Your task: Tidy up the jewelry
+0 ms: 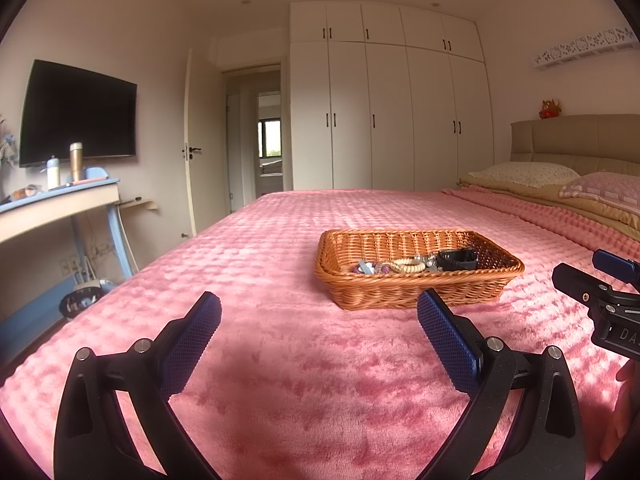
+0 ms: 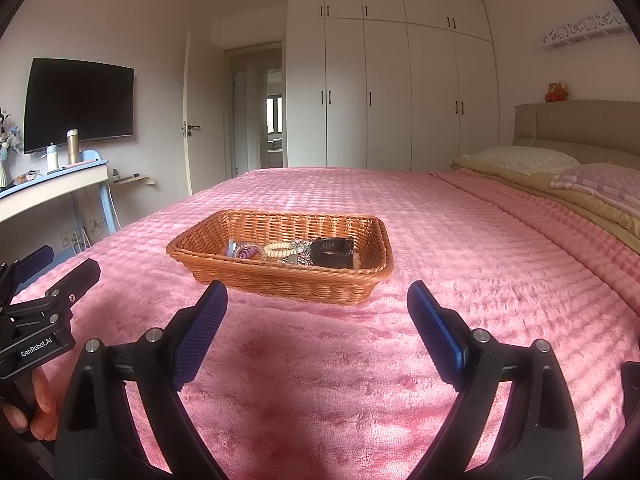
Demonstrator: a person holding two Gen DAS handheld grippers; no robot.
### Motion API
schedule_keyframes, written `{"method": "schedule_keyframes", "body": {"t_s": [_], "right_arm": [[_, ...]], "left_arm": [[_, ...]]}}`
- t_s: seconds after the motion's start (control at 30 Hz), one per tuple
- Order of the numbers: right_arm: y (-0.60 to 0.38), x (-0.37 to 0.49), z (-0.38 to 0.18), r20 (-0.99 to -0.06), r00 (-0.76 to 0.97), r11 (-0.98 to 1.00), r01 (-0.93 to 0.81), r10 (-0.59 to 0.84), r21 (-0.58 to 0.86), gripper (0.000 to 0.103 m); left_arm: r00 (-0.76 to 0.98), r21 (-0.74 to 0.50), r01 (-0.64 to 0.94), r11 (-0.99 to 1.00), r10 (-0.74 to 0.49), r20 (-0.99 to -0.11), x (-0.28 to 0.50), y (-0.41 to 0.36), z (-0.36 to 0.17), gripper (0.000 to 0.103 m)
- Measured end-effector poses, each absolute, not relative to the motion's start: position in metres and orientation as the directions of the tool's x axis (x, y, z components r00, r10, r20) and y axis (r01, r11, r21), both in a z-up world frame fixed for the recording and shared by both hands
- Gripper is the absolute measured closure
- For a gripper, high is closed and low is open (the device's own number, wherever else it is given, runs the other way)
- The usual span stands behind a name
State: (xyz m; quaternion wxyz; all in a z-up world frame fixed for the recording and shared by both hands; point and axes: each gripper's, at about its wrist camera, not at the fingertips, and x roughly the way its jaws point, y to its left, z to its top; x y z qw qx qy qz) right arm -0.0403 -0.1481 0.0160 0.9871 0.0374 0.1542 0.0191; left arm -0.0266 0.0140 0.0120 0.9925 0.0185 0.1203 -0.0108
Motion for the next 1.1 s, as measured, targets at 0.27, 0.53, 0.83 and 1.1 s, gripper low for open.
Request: {"method": "schedule_keyframes", "body": {"t_s": [0.27, 0.53, 0.83, 1.1], "right_arm": [[-0.1480, -0.0404, 0.0158, -0.304, 0.951, 0.996, -0.027, 0.050, 0.080, 0.016], [-0.1477, -0.0406, 0.0158, -0.304, 0.951, 0.996, -0.027, 0.050, 0.080, 0.014], [-0.1478, -0.0405, 0.0159, -0.304, 0.951, 0.996, -0.025, 0.049, 0.080, 0.014], [-0.1472, -0.0405, 0.0153, -0.304, 0.951, 0.996, -0.027, 0.050, 0.081, 0.014]], "left_arm": [[0.971, 0.034, 0.027, 0.999, -0.018, -0.240, -0.0265, 0.0140, 0.0120, 0.008], [0.971, 0.035, 0.027, 0.999, -0.018, -0.240, -0.0265, 0.0139, 0.0121, 0.008], [0.971, 0.035, 0.027, 0.999, -0.018, -0.240, -0.0265, 0.0138, 0.0122, 0.008], [0.970, 0.038, 0.025, 0.999, -0.015, -0.243, -0.0262, 0.0152, 0.0118, 0.008]]}}
